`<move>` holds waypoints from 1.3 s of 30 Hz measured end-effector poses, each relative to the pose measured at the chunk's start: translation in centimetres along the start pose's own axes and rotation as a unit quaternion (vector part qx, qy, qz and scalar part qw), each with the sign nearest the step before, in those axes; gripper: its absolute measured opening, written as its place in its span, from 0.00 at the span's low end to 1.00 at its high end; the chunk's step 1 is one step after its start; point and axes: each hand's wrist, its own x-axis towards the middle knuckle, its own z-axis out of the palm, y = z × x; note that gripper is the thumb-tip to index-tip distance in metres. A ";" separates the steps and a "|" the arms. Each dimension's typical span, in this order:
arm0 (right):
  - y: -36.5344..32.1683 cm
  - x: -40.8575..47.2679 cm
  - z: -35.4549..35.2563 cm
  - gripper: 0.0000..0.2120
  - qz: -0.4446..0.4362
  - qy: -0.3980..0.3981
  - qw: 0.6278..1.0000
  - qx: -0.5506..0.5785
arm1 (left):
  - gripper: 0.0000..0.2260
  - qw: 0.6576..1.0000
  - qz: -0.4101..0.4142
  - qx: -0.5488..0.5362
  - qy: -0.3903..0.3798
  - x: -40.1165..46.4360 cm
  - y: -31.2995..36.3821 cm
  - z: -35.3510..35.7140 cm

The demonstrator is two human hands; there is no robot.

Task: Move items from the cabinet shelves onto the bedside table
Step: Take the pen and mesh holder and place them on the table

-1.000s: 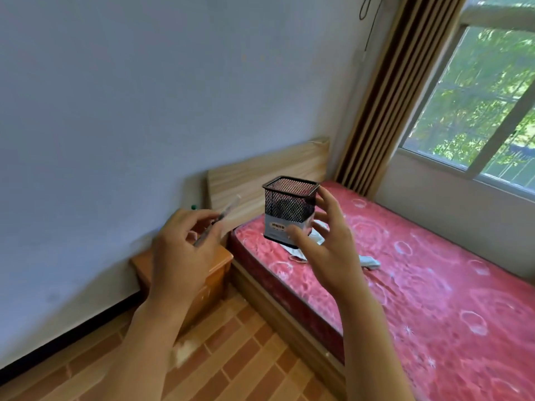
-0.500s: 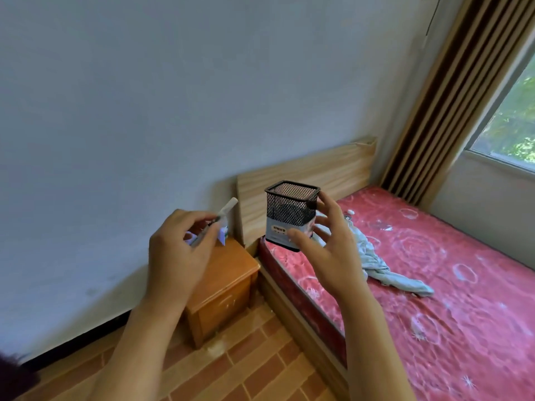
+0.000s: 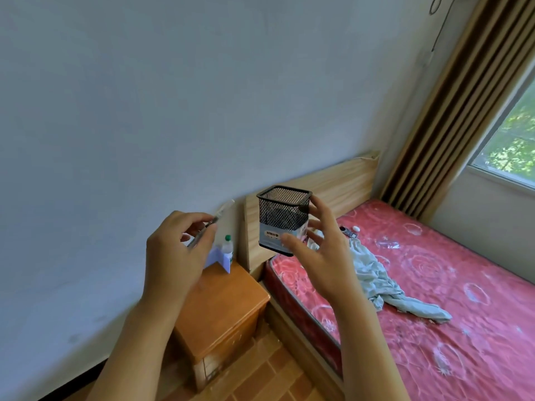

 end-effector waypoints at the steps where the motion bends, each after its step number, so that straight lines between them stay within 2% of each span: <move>1: 0.0 0.8 1.0 0.38 0.002 0.003 1.000 -0.002 | 0.06 1.000 0.003 -0.006 -0.005 1.1 -0.9 0.0; 13: 1.0 7.0 10.2 0.38 0.030 0.017 0.999 -0.034 | 0.06 0.999 0.002 -0.038 -0.027 9.1 -11.0 -0.4; 23: 4.2 12.8 14.0 0.38 0.044 -0.003 0.998 -0.050 | 0.05 0.998 -0.019 -0.051 -0.035 13.2 -16.0 2.6; 32: 8.5 21.2 15.6 0.36 0.037 -0.015 0.999 -0.010 | 0.05 0.999 -0.013 -0.030 -0.029 19.7 -18.3 7.2; 39: 13.8 28.5 16.2 0.38 0.052 -0.017 0.998 0.013 | 0.06 0.999 -0.032 -0.009 -0.030 25.0 -20.3 12.9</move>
